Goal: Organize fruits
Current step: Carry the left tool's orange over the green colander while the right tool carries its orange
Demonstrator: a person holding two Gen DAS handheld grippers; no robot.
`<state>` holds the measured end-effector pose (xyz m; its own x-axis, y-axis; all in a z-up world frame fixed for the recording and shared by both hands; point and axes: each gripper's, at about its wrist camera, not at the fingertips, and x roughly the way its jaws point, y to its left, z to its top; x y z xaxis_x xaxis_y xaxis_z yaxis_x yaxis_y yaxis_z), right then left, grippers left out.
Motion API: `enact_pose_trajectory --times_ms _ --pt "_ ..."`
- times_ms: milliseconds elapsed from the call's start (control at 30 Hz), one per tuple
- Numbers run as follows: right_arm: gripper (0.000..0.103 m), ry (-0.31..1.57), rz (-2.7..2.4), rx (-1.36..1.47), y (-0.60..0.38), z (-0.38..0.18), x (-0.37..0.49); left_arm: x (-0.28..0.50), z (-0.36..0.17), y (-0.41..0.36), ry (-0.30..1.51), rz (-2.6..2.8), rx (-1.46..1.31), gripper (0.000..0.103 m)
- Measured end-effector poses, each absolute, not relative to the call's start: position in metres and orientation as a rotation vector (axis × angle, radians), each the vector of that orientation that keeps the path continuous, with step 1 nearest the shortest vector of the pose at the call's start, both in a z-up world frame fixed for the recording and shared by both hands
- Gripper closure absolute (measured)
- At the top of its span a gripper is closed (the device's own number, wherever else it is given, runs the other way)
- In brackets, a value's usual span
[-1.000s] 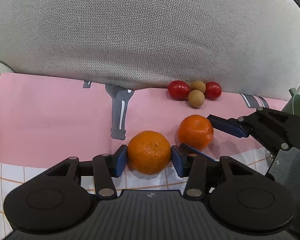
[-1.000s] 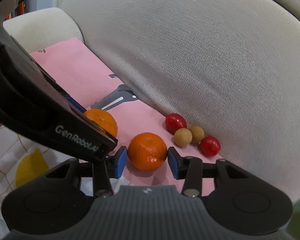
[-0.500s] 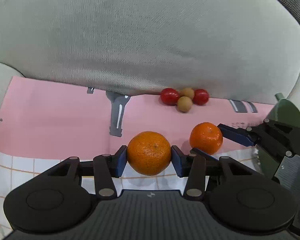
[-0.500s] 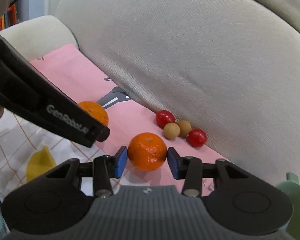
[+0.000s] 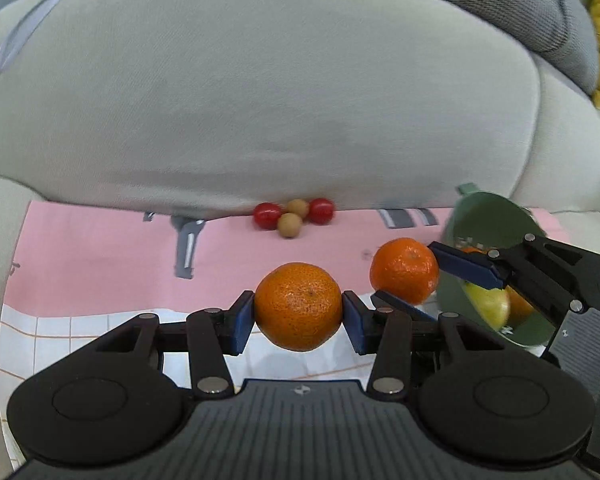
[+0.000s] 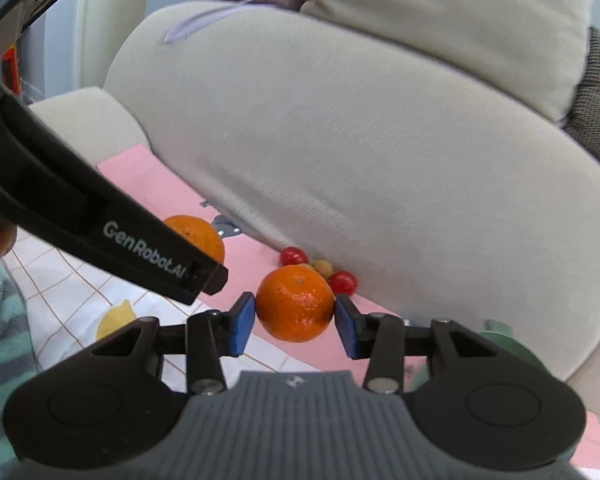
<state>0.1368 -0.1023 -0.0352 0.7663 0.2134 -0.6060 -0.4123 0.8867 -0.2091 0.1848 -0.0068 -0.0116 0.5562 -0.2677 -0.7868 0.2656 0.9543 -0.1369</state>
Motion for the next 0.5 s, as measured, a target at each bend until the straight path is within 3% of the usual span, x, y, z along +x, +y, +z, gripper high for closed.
enact_pose_trajectory --times_ms 500 --pt "0.062 0.567 0.198 -0.238 -0.173 -0.01 0.079 0.119 0.022 -0.073 0.835 -0.433 0.097 0.051"
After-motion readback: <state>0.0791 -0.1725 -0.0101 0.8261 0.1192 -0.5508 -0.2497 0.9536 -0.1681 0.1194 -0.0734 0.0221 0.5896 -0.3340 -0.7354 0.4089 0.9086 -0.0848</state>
